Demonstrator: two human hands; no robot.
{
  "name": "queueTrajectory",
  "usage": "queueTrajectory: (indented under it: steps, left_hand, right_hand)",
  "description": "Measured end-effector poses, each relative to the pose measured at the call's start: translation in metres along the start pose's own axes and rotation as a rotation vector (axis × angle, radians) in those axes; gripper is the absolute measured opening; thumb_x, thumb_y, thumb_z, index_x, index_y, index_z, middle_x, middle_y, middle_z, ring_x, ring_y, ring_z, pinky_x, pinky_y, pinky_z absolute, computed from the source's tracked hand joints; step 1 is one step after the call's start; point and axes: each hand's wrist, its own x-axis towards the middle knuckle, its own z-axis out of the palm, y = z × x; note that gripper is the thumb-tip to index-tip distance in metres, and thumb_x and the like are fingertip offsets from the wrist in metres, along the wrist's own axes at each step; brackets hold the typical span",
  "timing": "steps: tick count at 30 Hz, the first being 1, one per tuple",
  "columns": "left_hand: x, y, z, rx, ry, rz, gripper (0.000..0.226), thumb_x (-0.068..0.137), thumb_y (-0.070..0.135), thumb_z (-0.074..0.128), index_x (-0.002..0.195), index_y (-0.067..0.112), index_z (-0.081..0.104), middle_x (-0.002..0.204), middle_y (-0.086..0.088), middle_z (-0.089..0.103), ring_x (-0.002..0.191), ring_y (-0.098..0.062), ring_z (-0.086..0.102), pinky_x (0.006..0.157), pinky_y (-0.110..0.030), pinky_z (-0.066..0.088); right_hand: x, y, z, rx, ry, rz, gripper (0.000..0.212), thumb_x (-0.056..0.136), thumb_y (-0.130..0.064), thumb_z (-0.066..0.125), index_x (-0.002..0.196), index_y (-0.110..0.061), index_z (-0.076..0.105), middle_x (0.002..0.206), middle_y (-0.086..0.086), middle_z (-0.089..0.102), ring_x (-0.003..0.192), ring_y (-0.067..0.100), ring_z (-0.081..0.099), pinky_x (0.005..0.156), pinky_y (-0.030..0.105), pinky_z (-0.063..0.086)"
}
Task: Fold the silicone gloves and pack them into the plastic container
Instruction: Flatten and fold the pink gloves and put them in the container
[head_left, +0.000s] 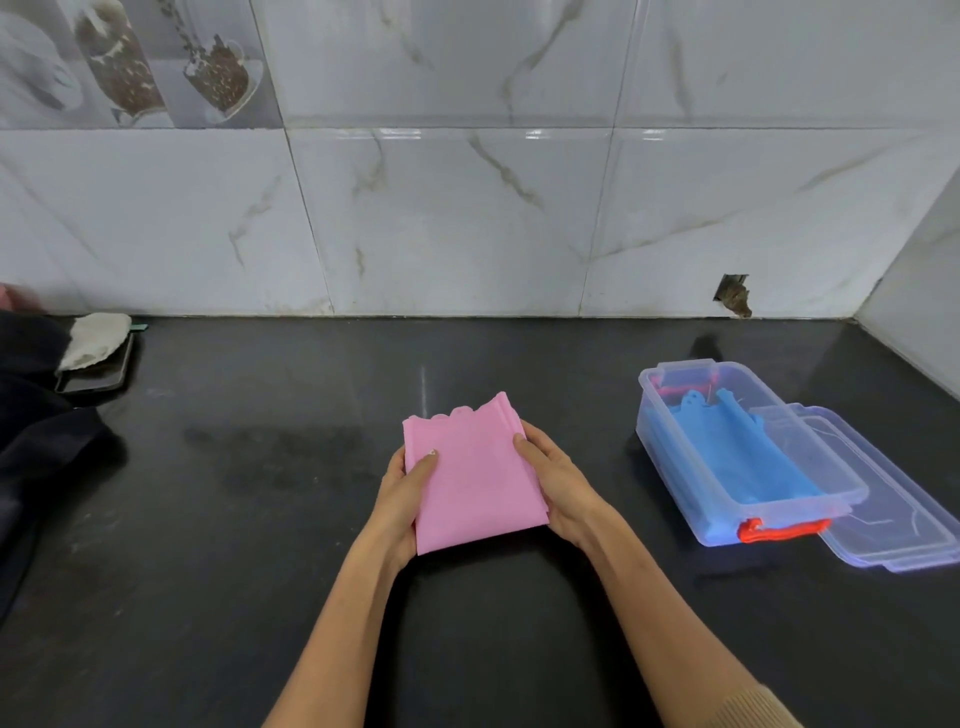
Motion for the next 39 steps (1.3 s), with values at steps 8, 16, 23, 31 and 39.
queueTrajectory:
  steps: [8, 16, 23, 31, 39]
  left_hand:
    - [-0.015, 0.039, 0.063, 0.024, -0.051, 0.168, 0.042, 0.094, 0.023, 0.054, 0.134, 0.024, 0.042, 0.12, -0.005, 0.06, 0.104, -0.029, 0.06, 0.088, -0.055, 0.052]
    - [-0.029, 0.019, 0.226, 0.073, -0.126, 0.316, 0.054, 0.092, 0.008, 0.051, 0.143, 0.014, 0.034, 0.137, -0.009, 0.051, 0.117, -0.027, 0.054, 0.101, -0.04, 0.044]
    - [-0.037, -0.024, 0.275, 0.559, -0.214, 0.512, 0.065, 0.091, 0.003, 0.04, 0.147, 0.025, 0.018, 0.149, -0.014, 0.02, 0.114, -0.028, 0.048, 0.091, -0.032, 0.039]
    - [-0.04, -0.038, 0.275, 1.157, -0.089, 0.782, 0.069, 0.089, 0.018, 0.051, 0.148, 0.022, 0.017, 0.155, -0.014, 0.008, 0.117, -0.026, 0.044, 0.089, -0.035, 0.046]
    - [-0.037, -0.04, 0.268, 1.487, -0.026, 0.82, 0.068, 0.096, 0.038, 0.031, 0.151, 0.009, 0.004, 0.16, -0.013, -0.003, 0.147, -0.029, 0.0, 0.118, -0.045, 0.004]
  right_hand:
    - [-0.027, -0.076, -0.012, -0.288, 0.188, -0.29, 0.042, 0.095, -0.033, 0.051, 0.136, -0.032, 0.044, 0.125, -0.005, 0.056, 0.101, 0.01, 0.058, 0.084, 0.03, 0.049]
    - [-0.082, -0.157, -0.121, -0.478, 0.516, -0.464, 0.042, 0.095, -0.019, 0.052, 0.137, -0.02, 0.047, 0.12, 0.0, 0.061, 0.089, 0.009, 0.06, 0.076, 0.016, 0.046]
    - [-0.087, -0.15, -0.185, -0.627, 0.56, -0.35, 0.043, 0.096, -0.015, 0.05, 0.139, -0.014, 0.045, 0.132, 0.014, 0.057, 0.098, 0.019, 0.057, 0.088, 0.029, 0.045]
    - [-0.067, -0.125, -0.184, -0.941, 0.578, -0.362, 0.041, 0.1, -0.014, 0.039, 0.141, -0.011, 0.041, 0.142, 0.011, 0.048, 0.127, 0.025, 0.046, 0.105, 0.029, 0.033]
    - [-0.05, -0.103, -0.171, -1.854, 0.6, -0.351, 0.054, 0.103, -0.034, 0.018, 0.15, -0.013, 0.007, 0.16, 0.011, 0.004, 0.147, 0.029, 0.001, 0.119, 0.04, 0.004]
